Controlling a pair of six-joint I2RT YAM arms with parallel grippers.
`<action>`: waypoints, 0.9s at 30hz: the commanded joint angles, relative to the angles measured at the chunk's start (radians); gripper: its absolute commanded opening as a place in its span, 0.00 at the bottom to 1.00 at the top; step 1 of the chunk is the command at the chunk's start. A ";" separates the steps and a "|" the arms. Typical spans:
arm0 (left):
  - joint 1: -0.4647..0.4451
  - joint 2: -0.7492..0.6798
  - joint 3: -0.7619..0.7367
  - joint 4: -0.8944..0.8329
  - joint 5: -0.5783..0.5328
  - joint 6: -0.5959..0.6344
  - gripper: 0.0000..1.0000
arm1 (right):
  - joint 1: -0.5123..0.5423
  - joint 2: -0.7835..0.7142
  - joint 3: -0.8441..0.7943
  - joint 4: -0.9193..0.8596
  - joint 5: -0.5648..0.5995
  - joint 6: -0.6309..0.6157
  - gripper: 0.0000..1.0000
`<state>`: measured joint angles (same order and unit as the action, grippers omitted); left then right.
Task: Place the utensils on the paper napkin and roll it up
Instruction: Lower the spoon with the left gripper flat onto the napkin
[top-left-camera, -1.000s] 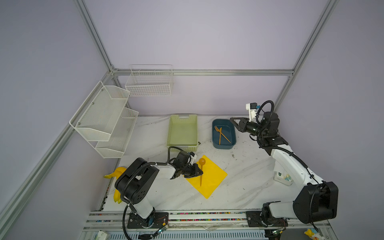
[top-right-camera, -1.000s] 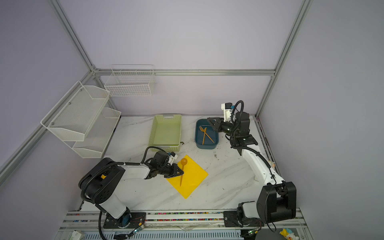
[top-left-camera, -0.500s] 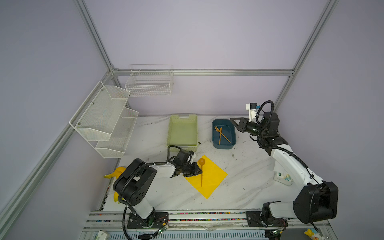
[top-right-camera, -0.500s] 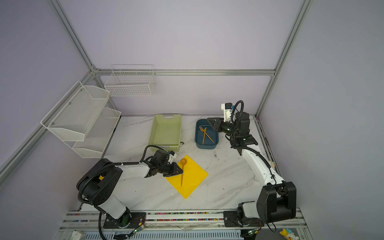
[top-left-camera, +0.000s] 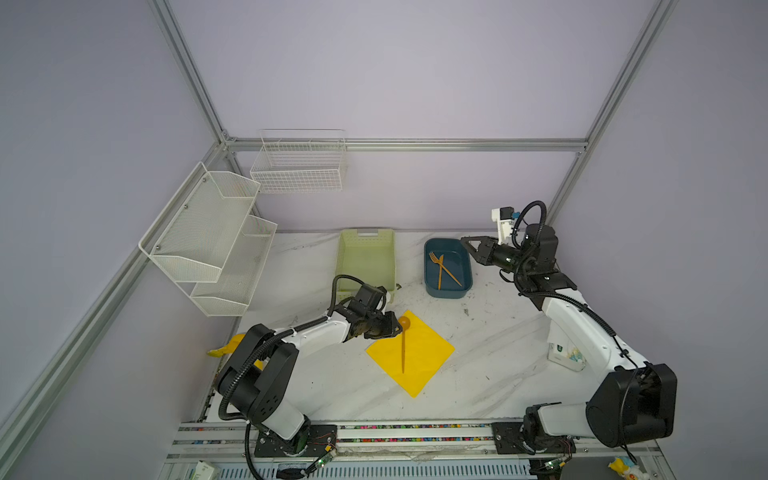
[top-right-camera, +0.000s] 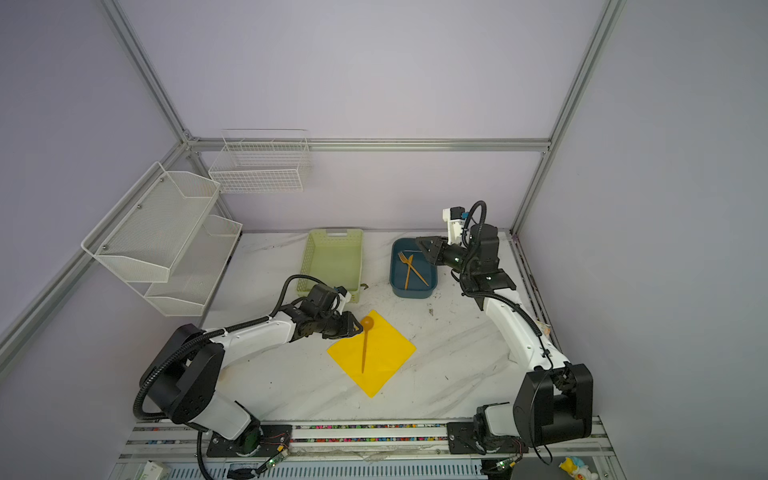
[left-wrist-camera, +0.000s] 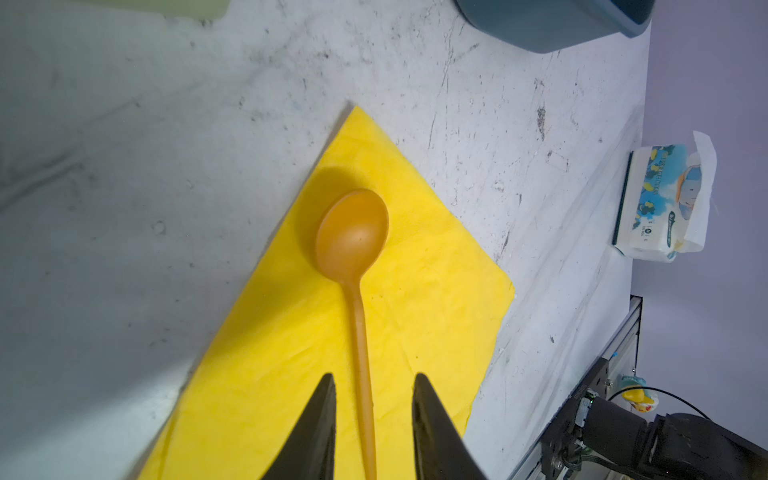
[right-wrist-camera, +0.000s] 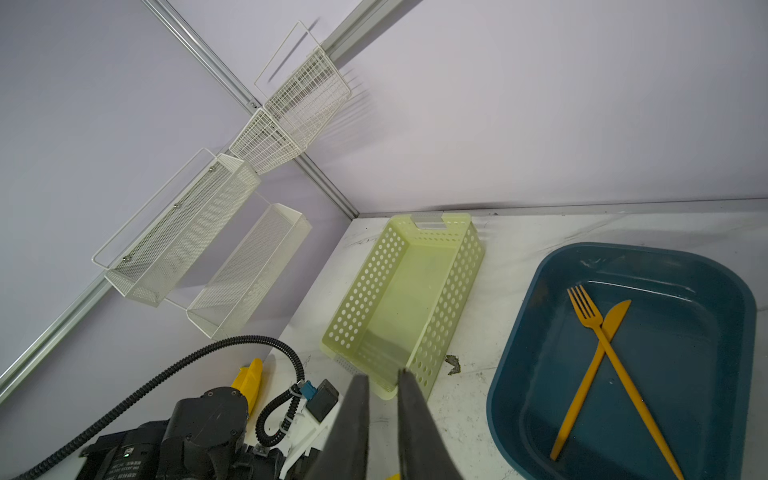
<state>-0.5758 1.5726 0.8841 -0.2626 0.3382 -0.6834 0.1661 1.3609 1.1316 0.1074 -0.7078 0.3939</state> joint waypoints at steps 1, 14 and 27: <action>-0.021 -0.015 0.115 -0.075 -0.062 0.026 0.33 | -0.004 -0.025 0.034 -0.019 0.015 -0.024 0.18; -0.127 0.129 0.340 -0.302 -0.298 -0.036 0.44 | -0.003 -0.029 0.035 -0.023 0.015 -0.024 0.18; -0.180 0.253 0.430 -0.376 -0.341 -0.042 0.42 | -0.004 -0.032 0.032 -0.026 0.028 -0.029 0.18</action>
<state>-0.7479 1.8111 1.2289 -0.6170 0.0174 -0.7174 0.1661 1.3594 1.1347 0.0830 -0.6914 0.3828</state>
